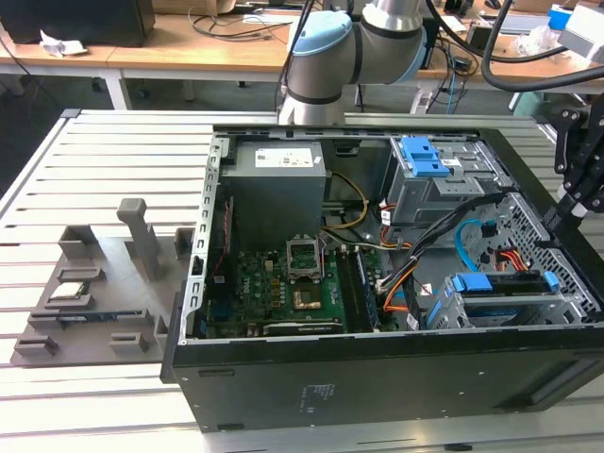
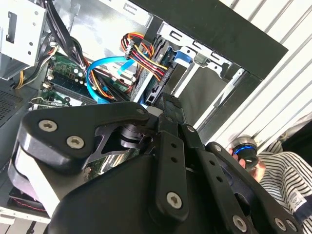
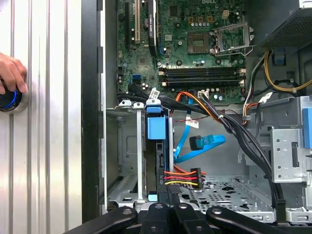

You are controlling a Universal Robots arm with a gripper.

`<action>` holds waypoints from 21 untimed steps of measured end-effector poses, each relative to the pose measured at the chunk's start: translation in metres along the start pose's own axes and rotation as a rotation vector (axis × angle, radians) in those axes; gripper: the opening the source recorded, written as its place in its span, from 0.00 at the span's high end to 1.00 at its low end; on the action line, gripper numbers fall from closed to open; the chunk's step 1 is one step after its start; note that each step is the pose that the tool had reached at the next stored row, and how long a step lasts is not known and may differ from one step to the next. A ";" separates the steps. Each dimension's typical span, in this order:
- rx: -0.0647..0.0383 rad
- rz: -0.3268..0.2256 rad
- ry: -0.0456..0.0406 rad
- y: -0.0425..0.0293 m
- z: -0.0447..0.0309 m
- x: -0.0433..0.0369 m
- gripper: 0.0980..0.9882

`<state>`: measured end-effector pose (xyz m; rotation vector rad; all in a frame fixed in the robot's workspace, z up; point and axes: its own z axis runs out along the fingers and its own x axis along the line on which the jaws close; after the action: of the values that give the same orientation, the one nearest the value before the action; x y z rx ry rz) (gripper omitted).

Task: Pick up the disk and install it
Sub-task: 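Insert the first disk wire, then insert the second disk wire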

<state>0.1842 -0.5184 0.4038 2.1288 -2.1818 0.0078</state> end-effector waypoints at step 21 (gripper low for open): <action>0.000 0.000 0.0001 0.0085 0.0003 -0.0028 0.99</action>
<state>0.1757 -0.5154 0.4038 2.1288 -2.1818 0.0079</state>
